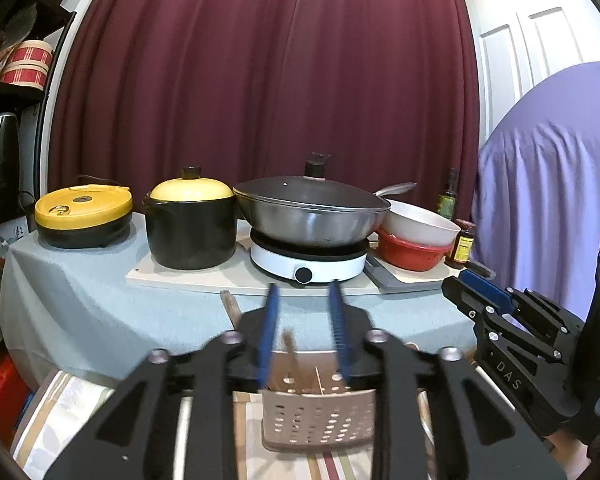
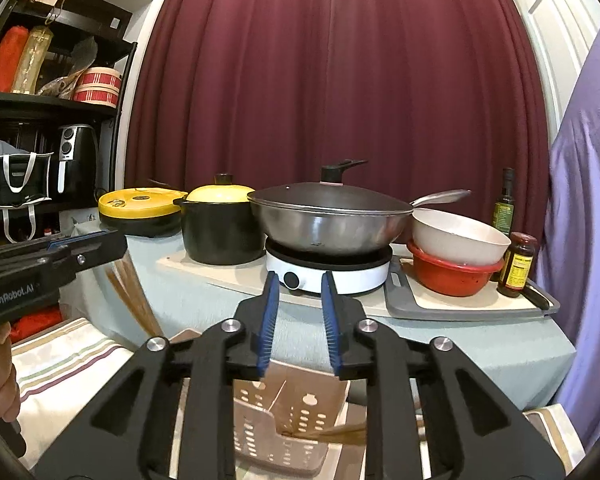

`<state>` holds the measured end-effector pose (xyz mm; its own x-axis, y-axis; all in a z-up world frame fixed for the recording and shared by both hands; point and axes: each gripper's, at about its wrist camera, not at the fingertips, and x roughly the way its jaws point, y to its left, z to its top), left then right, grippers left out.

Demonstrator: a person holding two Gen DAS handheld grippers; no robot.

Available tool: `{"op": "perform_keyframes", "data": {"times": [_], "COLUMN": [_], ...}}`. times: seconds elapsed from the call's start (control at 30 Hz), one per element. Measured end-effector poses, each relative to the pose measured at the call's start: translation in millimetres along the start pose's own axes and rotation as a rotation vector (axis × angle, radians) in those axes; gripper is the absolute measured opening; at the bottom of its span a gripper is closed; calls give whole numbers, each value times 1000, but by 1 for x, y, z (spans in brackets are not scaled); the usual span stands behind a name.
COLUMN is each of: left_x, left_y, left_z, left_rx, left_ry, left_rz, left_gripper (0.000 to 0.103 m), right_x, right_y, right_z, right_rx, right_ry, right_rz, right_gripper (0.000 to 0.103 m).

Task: Organize utensils
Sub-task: 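Lower the chopsticks into the holder and open both tools, then withdraw both open tools toward the remaining chopsticks on the table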

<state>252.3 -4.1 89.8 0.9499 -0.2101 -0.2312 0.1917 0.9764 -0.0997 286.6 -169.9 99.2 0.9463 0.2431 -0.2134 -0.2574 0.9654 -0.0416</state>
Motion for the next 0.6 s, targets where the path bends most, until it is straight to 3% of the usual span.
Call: {"op": "perform_keyframes", "data": {"times": [0.07, 0.33, 0.6], "left_x": [-5, -40, -79], "left_y": [-1, -4, -7], "left_z": [0, -11, -52], "left_rx": [3, 14, -2], "left_ry": [-6, -5, 60], "left_rz": [3, 28, 66], "left_gripper": [38, 38, 38], "right_x": [-8, -63, -119], "right_y": [1, 5, 15], "right_z": [0, -5, -44], "right_rx": [-4, 1, 30], "right_ry": [0, 0, 64], "right_rz": [-4, -14, -12], "right_gripper": [23, 24, 24]}}
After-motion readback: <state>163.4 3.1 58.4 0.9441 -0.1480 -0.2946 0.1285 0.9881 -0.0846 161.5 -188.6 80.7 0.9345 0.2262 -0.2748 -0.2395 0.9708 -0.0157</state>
